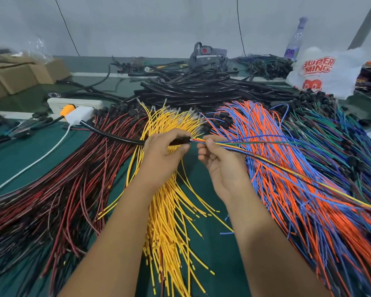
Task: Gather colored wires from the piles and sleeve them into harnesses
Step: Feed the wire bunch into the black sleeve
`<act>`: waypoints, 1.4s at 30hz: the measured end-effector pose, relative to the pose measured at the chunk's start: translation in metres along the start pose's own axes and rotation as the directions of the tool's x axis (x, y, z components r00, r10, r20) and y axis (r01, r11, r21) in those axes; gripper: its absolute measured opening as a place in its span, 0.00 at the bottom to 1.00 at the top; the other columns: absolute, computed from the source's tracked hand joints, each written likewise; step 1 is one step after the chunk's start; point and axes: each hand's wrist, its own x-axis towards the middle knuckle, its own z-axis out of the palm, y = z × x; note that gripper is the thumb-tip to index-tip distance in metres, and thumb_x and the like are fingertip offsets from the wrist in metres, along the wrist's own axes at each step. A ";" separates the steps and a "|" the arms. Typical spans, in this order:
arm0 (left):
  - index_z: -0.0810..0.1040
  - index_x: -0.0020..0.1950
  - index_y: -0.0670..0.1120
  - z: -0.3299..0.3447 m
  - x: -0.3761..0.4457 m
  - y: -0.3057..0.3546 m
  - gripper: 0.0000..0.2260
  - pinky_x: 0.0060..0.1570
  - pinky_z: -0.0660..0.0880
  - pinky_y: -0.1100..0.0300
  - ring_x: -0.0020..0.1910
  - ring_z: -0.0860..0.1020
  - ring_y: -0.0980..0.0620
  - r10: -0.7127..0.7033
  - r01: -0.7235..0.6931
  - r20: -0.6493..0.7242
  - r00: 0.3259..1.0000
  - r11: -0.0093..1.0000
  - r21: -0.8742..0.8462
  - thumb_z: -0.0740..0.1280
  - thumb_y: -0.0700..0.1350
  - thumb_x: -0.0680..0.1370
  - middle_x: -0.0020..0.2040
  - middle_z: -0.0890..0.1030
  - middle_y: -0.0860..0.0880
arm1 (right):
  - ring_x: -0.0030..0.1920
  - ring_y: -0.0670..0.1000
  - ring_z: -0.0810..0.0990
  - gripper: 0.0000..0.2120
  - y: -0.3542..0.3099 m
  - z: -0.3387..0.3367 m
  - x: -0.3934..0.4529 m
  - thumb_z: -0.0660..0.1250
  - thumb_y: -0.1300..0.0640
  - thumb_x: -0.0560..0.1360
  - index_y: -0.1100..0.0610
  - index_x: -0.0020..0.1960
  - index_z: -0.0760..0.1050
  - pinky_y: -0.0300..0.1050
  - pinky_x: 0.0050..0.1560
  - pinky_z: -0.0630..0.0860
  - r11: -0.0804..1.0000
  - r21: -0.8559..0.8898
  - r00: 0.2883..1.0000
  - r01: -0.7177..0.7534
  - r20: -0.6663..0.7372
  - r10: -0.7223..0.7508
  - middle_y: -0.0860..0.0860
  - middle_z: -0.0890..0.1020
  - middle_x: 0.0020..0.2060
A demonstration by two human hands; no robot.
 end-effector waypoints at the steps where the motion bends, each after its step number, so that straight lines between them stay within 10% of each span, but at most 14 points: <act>1: 0.77 0.53 0.58 0.000 0.000 0.001 0.09 0.66 0.66 0.44 0.58 0.75 0.51 -0.005 0.005 0.007 1.000 1.000 -0.011 0.67 0.43 0.78 0.51 0.81 0.58 | 0.32 0.46 0.81 0.08 0.000 0.000 0.000 0.61 0.69 0.78 0.62 0.45 0.78 0.36 0.33 0.77 1.000 0.004 1.000 0.006 -0.012 -0.006 0.53 0.82 0.32; 11: 0.81 0.59 0.54 0.004 -0.002 -0.005 0.12 0.56 0.72 0.62 0.52 0.75 0.63 0.077 -0.073 -0.063 0.995 0.995 0.073 0.69 0.44 0.77 0.50 0.79 0.64 | 0.34 0.47 0.81 0.08 0.007 -0.002 0.001 0.65 0.67 0.77 0.58 0.45 0.80 0.37 0.36 0.77 0.959 -0.249 0.985 0.131 -0.078 -0.155 0.51 0.83 0.33; 24: 0.80 0.62 0.51 0.005 -0.002 -0.005 0.13 0.50 0.71 0.53 0.50 0.73 0.52 0.158 -0.124 -0.094 0.983 0.947 0.295 0.68 0.46 0.77 0.51 0.83 0.53 | 0.43 0.49 0.85 0.08 0.011 -0.006 0.003 0.68 0.65 0.75 0.54 0.44 0.81 0.42 0.47 0.81 0.890 -0.399 0.968 0.220 -0.020 -0.248 0.49 0.86 0.39; 42: 0.77 0.44 0.65 0.001 -0.002 -0.005 0.13 0.51 0.67 0.72 0.52 0.74 0.63 0.048 -0.048 0.068 0.996 0.999 -0.006 0.75 0.45 0.71 0.46 0.79 0.66 | 0.37 0.47 0.82 0.06 0.003 -0.012 0.006 0.64 0.67 0.78 0.59 0.46 0.78 0.38 0.41 0.78 0.941 -0.335 0.999 0.041 -0.017 -0.049 0.54 0.83 0.36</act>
